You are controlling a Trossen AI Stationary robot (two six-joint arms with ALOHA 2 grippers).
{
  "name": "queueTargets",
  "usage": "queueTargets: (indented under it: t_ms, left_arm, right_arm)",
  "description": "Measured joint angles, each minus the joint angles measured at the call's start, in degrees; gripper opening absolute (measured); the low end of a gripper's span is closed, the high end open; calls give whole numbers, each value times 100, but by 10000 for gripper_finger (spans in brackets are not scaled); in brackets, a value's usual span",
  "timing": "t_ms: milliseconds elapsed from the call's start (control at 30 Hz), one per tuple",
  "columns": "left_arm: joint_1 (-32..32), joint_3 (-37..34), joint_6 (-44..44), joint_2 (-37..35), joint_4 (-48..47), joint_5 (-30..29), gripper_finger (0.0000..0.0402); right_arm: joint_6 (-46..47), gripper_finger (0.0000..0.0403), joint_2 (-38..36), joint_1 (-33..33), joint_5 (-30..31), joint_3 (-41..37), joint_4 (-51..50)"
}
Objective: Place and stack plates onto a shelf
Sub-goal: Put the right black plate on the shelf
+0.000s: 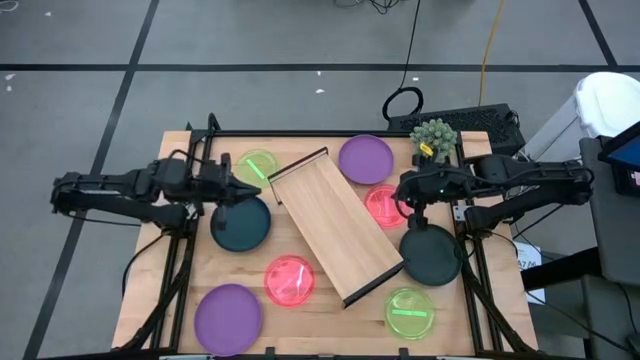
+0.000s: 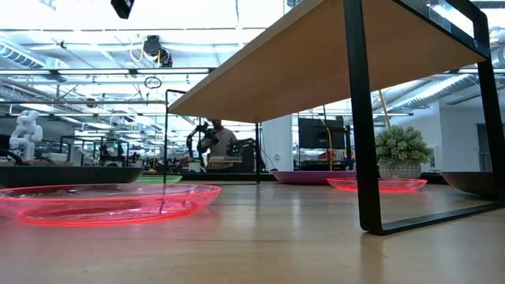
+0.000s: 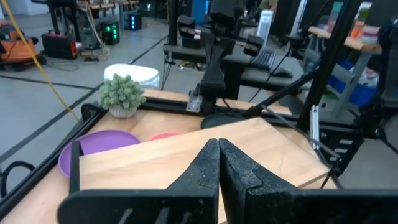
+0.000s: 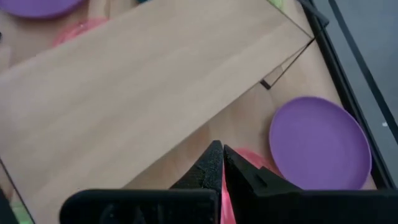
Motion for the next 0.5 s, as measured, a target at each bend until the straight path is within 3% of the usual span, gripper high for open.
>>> queueTargets:
  t_ms: [500]
  left_arm:
    - [0,89,15,1161,1221,-157,1]
  right_arm:
    - [758,0,1,-635,-5,-571,227]
